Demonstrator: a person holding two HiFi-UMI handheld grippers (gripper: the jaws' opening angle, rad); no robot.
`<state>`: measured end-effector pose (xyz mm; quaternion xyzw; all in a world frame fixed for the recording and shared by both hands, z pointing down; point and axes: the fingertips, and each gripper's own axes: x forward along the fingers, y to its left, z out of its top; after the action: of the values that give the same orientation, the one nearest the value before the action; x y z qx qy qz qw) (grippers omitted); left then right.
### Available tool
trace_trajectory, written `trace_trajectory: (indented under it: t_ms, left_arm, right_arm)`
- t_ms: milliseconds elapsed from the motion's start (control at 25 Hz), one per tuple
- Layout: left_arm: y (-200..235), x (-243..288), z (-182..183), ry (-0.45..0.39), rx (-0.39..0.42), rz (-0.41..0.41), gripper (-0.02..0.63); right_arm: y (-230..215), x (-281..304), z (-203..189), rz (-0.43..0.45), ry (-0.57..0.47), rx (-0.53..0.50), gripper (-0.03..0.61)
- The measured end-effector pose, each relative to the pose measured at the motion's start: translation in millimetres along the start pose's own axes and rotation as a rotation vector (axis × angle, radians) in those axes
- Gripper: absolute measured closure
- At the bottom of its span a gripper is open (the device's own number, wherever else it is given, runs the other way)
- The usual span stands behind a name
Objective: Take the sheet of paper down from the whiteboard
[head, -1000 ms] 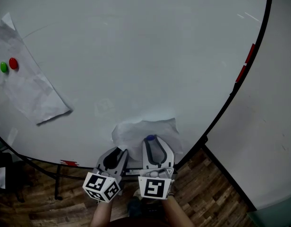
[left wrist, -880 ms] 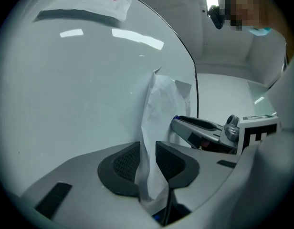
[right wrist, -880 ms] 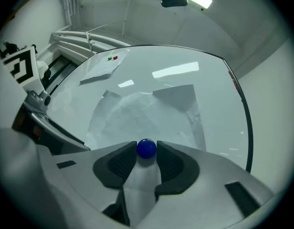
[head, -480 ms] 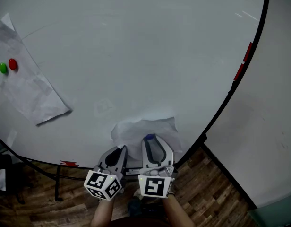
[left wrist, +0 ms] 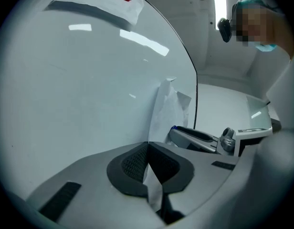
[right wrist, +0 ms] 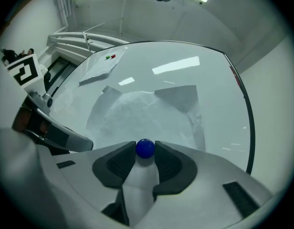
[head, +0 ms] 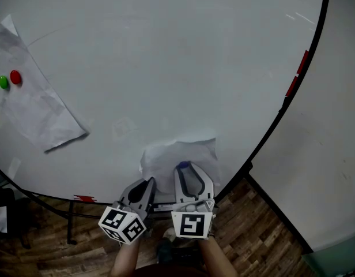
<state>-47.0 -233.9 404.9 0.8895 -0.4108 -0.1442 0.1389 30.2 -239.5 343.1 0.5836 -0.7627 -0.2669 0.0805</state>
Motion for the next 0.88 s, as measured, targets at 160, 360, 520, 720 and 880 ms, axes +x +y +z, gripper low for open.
trace_trajectory:
  t_ms: [160, 360, 520, 720, 880]
  left_arm:
    - [1, -2, 2, -0.012, -0.031, 0.009, 0.589]
    - [0, -5, 5, -0.019, -0.062, 0.01, 0.591]
    - [1, -7, 4, -0.022, -0.073, 0.01, 0.591]
    - [4, -12, 4, -0.021, -0.086, 0.031, 0.591]
    - [10, -19, 8, -0.031, -0.103, 0.052, 0.591]
  right_arm:
    - [0, -2, 4, 0.008, -0.007, -0.01, 0.442]
    - [6, -7, 3, 0.024, -0.003, -0.01, 0.442]
    - [8, -8, 1, 0.029, -0.003, -0.002, 0.442]
    - [5, -11, -1, 0.031, -0.007, 0.01, 0.442]
    - [8, -11, -5, 0.04, -0.003, 0.027, 0.442]
